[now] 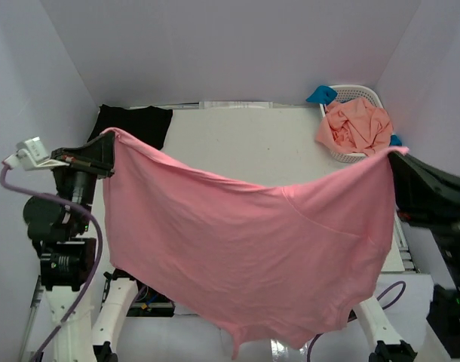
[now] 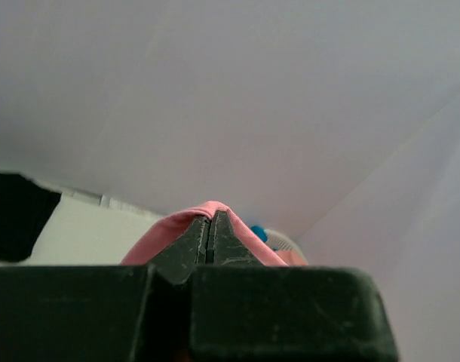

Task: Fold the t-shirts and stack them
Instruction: Flatten out the tshirt

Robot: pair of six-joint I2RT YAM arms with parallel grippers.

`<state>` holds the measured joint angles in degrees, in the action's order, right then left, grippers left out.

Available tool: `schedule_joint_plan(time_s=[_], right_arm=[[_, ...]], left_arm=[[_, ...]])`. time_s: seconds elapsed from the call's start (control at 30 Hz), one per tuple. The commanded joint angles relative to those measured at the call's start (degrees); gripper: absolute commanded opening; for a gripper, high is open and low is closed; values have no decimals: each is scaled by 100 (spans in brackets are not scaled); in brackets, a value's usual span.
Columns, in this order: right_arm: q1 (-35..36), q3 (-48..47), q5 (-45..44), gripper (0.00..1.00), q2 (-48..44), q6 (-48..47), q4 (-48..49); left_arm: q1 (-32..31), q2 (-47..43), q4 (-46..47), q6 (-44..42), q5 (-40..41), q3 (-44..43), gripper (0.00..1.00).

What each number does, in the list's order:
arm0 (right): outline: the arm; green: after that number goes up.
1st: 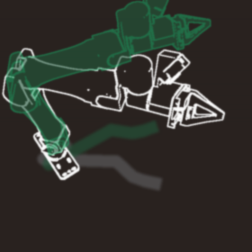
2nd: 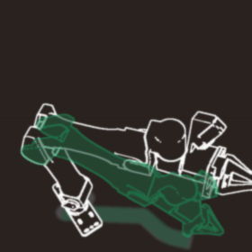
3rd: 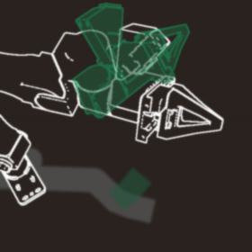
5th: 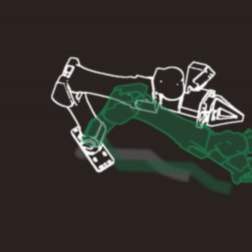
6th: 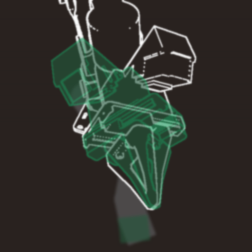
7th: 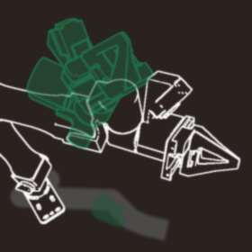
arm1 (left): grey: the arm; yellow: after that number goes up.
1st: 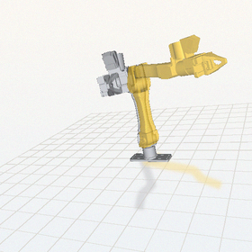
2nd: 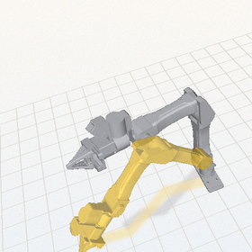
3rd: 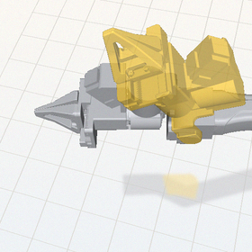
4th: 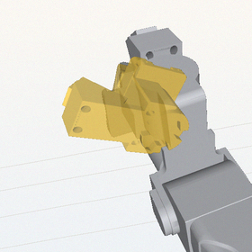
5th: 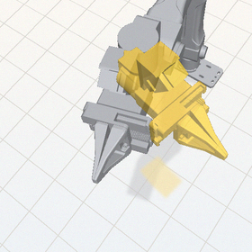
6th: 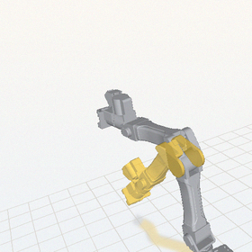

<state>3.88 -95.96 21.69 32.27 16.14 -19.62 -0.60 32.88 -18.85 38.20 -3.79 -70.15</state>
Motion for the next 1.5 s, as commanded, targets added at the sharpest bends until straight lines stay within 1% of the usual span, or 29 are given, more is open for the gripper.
schedule_joint_plan(time_s=[0.0,0.07,0.13,0.37,0.43,0.5,0.53,0.6,0.7,0.73,0.77,0.8,0.83,0.87,0.93,0.97,1.0,1.03,1.07,1.1,1.13,1.17,1.23,1.27,1.3,1.33,1.37,1.4,1.47], right_arm=[[34,771,-201,8,1166,310,-604],[25,1174,18,8,1709,424,-605],[25,1378,150,8,2062,574,-570],[16,1370,563,8,4028,847,-351],[25,1064,756,8,4522,890,17],[16,730,985,8,5383,1031,578],[16,180,1343,8,5743,1162,791],[16,-429,1618,8,6658,1338,1491],[34,-1939,1838,8,7809,1401,1829],[25,-2440,1978,8,8125,1401,1856],[16,-3524,2049,8,8746,1453,1874],[-1,-4109,2110,8,9013,1505,1882],[-106,-4819,2355,8,9390,1645,2352],[-185,-4792,2514,8,9411,1925,2923],[-552,-4101,2874,8,9115,3338,4633],[-694,-3218,2841,8,8556,3804,6252],[-835,-2975,2806,8,8298,4200,6642],[-1097,-2850,2962,8,7852,4282,6820],[-1213,-2614,3068,8,7638,4370,7092],[-1336,-2438,3173,8,7445,4441,7129],[-1355,-2227,3409,8,7130,4450,7121],[-1355,-1564,3490,8,6987,4459,7199],[-1346,-578,3815,8,6567,5185,7890],[-1346,10,3868,8,6416,5580,8904],[-1337,1200,3982,8,6258,5906,9270],[-1337,1829,4000,8,5856,6292,9492],[-1337,2462,3992,8,5591,6339,9476],[-1276,3617,3992,8,5327,6288,9267],[-1136,4547,3983,8,4431,5386,8401]], left_arm=[[7,543,161,179,124,922,0],[7,867,390,293,-33,1317,0],[7,1569,452,346,-209,1399,0],[7,3855,250,689,-280,890,0],[7,4512,416,821,-227,644,0],[-19,5023,557,996,-271,233,0],[-28,5600,628,1040,-358,47,0],[-89,6183,742,1146,-499,-401,0],[-195,7422,673,1181,-824,-1735,0],[-203,7730,629,1181,-955,-2574,0],[-212,8299,611,1190,-1139,-3026,0],[-212,8574,567,1190,-1193,-3501,0],[-204,8838,349,1173,-1272,-4602,0],[-195,9110,277,1155,-1360,-5170,0],[-169,9604,355,1164,-1588,-6042,0],[-168,9553,486,1120,-1668,-6272,0],[-168,9013,705,1068,-1590,-6039,0],[-160,8494,1760,1015,-1476,-5463,0],[-142,7923,2493,1041,-1284,-3899,0],[-125,7161,2918,1076,-1195,-3431,0],[-72,7049,2809,1050,-1203,-3279,0],[-63,7021,2582,1050,-1377,-3155,0],[-98,6943,2623,1172,-1676,-2525,0],[-107,6881,2641,1321,-1799,-2112,0],[-150,6767,2702,1348,-1879,-1203,0],[-238,6427,2711,1331,-1836,-750,0],[-282,6206,2729,1183,-1801,-293,0],[-387,5995,2668,1077,-1600,425,0],[-449,5467,2405,919,-1545,904,0]])
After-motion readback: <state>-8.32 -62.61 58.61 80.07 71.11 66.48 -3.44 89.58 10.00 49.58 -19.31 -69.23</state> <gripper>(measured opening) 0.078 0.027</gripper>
